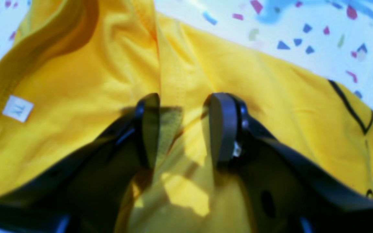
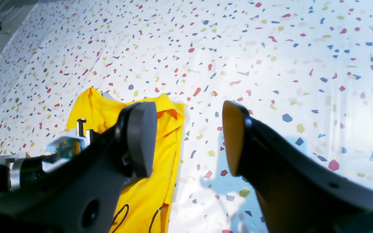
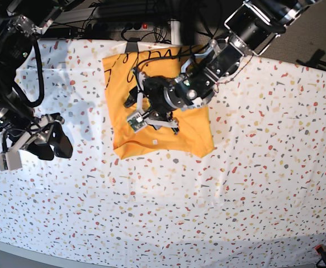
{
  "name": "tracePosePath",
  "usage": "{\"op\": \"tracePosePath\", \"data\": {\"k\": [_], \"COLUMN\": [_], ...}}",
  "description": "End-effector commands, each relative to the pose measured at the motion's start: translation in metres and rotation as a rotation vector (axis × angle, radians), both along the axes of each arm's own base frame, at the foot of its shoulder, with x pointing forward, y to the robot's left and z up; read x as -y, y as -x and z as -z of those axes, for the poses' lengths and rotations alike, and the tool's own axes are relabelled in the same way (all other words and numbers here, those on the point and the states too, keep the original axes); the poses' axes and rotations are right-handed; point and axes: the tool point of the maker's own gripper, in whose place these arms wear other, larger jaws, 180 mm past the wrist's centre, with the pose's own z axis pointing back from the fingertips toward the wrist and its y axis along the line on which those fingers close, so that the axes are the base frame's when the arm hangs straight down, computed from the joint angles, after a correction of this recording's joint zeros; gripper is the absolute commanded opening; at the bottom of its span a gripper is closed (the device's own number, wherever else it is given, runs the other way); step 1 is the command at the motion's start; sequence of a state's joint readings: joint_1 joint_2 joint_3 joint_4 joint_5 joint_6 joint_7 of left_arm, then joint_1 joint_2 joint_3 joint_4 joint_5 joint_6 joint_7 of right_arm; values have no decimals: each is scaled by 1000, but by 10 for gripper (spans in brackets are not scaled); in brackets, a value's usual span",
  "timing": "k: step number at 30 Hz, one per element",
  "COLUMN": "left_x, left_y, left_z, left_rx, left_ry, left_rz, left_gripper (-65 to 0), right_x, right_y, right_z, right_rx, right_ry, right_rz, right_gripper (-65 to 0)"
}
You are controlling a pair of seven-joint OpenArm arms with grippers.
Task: Fold the T-shirt properly
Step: 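Pinch the shirt center with the left gripper and drag it to square it, then tuck the shirt edge under with the left gripper to neaten the square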
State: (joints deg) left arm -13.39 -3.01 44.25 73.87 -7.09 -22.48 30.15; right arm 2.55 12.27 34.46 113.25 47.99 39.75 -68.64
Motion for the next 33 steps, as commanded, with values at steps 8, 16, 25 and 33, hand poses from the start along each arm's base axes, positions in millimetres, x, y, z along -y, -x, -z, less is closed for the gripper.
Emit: {"op": "tracePosePath", "data": {"k": [8,16,25,33], "left_x": [5,6,-20,-91], "left_y": [-22,-77,-118,-106], "left_z": [-21,-74,-145,-123], "left_rx": [63,222,322,391], "left_ry": [13,-19,-129,-194], "left_rz": [6,-48,-222,-457], "left_gripper": [-405,-405,-405,-405], "right_x": [-2,-3,-2,-3], "right_y": [-4,-5,-6,-6], "right_z": [-17,-19,-19,-19], "right_rx": [62,68,70,70], "right_ry": [-2,-4,-5,-5], "right_rz": [-18,-19,-18,-19], "right_gripper": [-327,-327,-327,-327]}}
